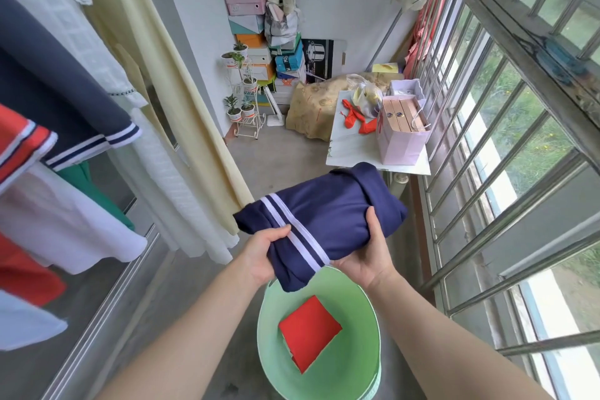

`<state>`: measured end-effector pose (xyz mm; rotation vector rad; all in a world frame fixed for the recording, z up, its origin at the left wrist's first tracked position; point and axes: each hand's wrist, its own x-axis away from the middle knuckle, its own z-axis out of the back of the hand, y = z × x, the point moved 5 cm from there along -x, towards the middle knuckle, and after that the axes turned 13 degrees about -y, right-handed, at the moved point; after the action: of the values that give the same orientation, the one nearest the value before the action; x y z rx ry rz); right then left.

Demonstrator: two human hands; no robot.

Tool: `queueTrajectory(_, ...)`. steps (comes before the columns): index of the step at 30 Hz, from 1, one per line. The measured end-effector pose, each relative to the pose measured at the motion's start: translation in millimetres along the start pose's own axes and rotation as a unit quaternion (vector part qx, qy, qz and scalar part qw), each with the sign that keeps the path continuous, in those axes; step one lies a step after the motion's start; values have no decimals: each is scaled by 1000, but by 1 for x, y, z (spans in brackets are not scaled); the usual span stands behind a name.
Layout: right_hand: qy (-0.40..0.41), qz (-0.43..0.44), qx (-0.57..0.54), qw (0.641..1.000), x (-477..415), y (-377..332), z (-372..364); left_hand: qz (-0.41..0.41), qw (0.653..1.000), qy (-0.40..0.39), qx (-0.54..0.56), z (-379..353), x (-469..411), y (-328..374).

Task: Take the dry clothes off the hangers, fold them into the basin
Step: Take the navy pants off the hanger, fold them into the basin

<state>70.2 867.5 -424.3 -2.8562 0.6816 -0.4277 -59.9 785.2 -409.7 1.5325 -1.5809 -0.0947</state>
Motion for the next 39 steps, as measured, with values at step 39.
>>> queueTrajectory(39, -5, -7, 134, 991, 28, -28, -25, -75, 994, -83, -21, -24, 15, 3)
